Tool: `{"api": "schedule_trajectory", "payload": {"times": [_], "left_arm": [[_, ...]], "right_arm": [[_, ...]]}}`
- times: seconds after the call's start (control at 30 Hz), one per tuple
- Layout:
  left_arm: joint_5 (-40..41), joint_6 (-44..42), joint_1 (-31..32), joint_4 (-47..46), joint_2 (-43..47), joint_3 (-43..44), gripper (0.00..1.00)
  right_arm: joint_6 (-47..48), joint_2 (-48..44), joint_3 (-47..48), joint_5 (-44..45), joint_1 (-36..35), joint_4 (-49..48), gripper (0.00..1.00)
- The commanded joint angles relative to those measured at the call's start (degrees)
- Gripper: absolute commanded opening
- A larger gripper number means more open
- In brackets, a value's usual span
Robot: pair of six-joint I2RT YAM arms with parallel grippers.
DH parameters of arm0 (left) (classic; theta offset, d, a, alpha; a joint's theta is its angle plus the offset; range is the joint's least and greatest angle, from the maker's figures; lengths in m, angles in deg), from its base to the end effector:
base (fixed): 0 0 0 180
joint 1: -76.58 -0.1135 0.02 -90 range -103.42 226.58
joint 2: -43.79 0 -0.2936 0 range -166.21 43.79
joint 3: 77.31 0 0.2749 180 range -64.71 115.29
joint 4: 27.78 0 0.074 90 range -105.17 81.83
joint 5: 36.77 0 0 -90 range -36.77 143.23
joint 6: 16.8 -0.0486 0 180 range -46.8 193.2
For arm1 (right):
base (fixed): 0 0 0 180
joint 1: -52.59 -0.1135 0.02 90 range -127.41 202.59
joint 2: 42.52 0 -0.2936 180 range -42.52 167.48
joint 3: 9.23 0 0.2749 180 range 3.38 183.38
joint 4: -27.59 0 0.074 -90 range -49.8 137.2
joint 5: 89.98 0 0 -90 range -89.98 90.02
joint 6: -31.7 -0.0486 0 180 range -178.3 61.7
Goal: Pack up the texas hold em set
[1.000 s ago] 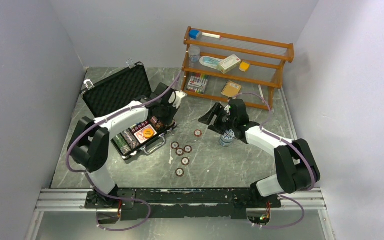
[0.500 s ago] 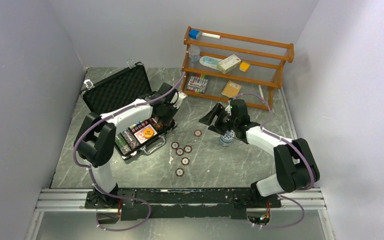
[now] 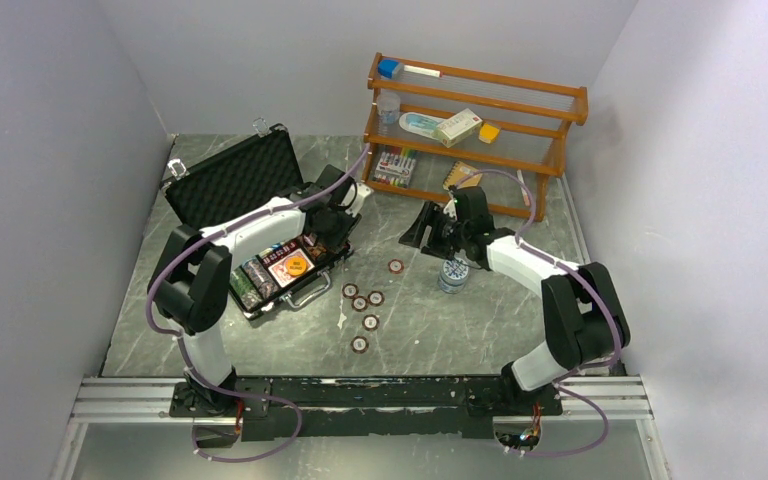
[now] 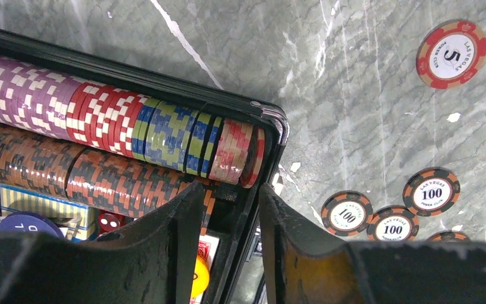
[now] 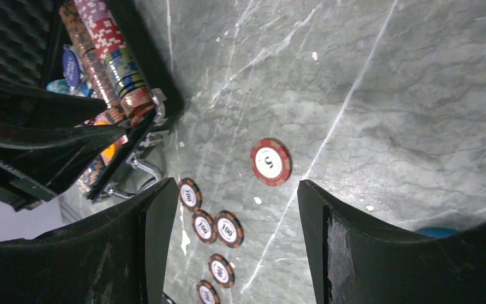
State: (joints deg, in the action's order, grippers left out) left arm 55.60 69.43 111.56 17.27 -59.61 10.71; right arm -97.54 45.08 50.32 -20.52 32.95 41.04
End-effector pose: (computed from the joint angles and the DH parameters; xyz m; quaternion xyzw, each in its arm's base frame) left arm 0.3400 -0.2355 0.2196 0.3157 0.9137 -0.0494 0.2511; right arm 0.3143 0.1303 0.1984 0.0805 0.8965 0.3402 0.2721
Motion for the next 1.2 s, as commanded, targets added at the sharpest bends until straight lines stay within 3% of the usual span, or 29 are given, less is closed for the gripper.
{"api": "schedule_trajectory", "payload": {"times": [0.0,0.13,0.37,0.53,0.7,0.83,1.17], "left_arm": [[0.28,1.46,0.22,0.50,2.80,2.22,0.42],[0.40,3.35,0.15,-0.54,6.52,1.68,0.42],[4.03,8.10,0.11,-7.23,20.91,-5.55,0.46],[6.92,10.68,0.13,-13.66,33.61,-13.01,0.57],[6.18,10.91,0.14,-19.08,43.72,-19.12,0.74],[5.97,11.68,0.17,-18.66,46.44,-19.52,0.82],[4.95,13.58,0.15,-15.10,47.17,-16.89,0.81]], "right_arm": [[5.66,1.51,2.97,3.90,-1.09,6.15,0.73],[8.46,3.71,6.57,7.58,-3.88,10.26,0.72],[13.52,10.01,16.26,18.85,-11.26,20.46,0.72],[16.97,17.06,23.75,22.12,-14.22,29.17,0.72],[18.12,22.04,28.81,24.93,-16.05,35.58,0.71],[18.75,24.74,32.03,25.20,-16.78,38.87,0.70],[22.48,32.53,39.17,24.47,-16.89,46.46,0.62]]}}
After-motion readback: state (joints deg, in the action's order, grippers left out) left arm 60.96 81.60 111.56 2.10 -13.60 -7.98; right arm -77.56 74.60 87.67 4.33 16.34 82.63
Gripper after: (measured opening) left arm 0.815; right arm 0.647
